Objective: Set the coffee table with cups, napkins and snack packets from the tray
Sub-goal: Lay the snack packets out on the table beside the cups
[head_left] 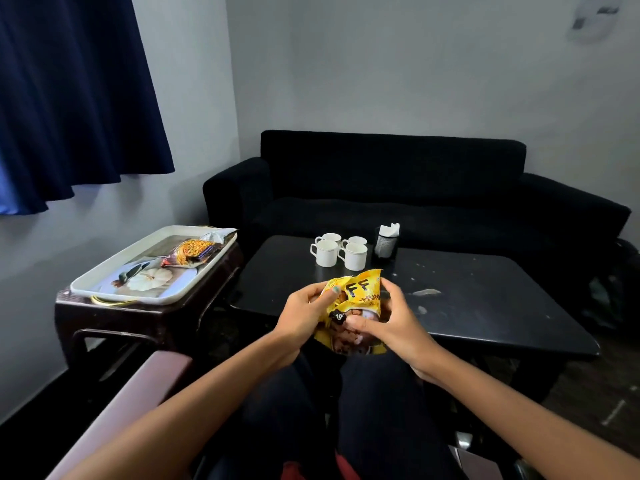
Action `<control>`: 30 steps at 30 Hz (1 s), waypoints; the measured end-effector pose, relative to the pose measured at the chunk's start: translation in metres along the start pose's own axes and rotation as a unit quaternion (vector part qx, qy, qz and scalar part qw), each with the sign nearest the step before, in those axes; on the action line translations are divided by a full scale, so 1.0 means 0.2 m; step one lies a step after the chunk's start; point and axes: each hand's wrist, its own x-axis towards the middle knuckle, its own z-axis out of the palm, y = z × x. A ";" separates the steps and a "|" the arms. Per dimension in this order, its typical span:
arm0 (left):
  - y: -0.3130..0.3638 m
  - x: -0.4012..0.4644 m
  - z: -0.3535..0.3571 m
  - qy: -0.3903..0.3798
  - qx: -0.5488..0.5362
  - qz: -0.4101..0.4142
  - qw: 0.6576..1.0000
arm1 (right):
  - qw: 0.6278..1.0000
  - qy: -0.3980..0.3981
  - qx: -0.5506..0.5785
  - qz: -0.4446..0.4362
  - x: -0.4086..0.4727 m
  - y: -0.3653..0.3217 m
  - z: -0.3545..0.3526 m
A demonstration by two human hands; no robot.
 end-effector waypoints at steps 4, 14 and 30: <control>0.02 0.02 -0.02 -0.073 -0.016 -0.018 0.997 | 0.997 0.065 0.033 0.009 0.01 0.00 -0.01; -0.03 0.04 -0.02 -0.049 0.052 0.036 0.997 | 0.991 0.109 -0.069 -0.025 0.01 -0.04 -0.02; -0.03 -0.02 0.02 -0.130 0.151 0.092 0.976 | 0.731 0.098 -0.533 -0.415 -0.02 -0.11 -0.11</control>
